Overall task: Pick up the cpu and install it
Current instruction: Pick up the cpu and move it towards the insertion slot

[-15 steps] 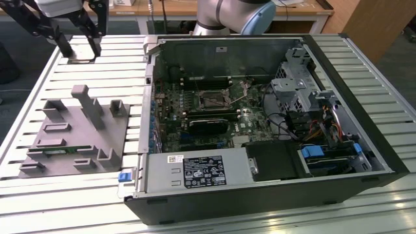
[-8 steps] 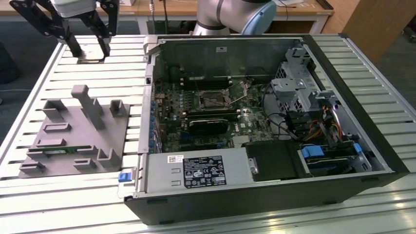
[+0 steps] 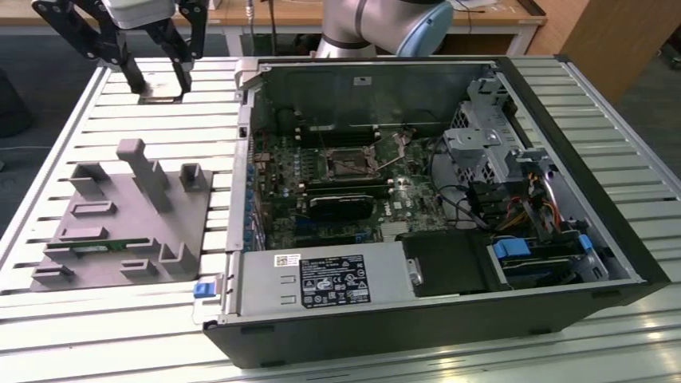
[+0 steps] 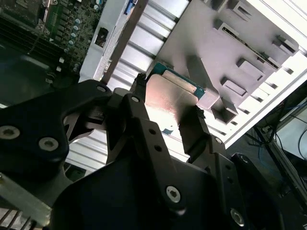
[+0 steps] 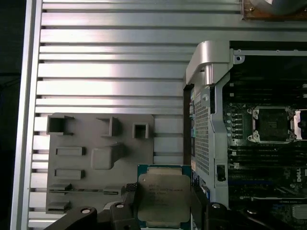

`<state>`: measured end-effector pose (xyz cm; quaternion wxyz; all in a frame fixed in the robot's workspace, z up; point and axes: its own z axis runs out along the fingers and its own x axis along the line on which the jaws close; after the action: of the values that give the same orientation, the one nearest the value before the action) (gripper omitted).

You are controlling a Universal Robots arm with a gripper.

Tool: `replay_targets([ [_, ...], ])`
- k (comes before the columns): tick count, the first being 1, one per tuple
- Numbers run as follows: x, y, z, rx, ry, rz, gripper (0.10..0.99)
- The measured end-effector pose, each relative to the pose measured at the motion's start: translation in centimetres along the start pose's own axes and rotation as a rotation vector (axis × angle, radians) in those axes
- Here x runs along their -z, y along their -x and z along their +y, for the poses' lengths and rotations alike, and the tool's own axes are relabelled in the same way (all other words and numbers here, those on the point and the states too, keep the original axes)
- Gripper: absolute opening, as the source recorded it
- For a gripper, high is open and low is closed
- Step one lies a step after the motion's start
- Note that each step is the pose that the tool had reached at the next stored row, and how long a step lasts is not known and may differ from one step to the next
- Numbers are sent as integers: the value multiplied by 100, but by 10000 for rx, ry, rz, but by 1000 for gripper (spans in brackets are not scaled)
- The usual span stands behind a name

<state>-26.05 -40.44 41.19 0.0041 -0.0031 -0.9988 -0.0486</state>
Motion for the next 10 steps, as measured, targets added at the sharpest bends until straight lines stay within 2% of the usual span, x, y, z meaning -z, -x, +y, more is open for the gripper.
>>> replay_targets([
  [10, -3, 108, 0, -1, 1, 0, 529],
])
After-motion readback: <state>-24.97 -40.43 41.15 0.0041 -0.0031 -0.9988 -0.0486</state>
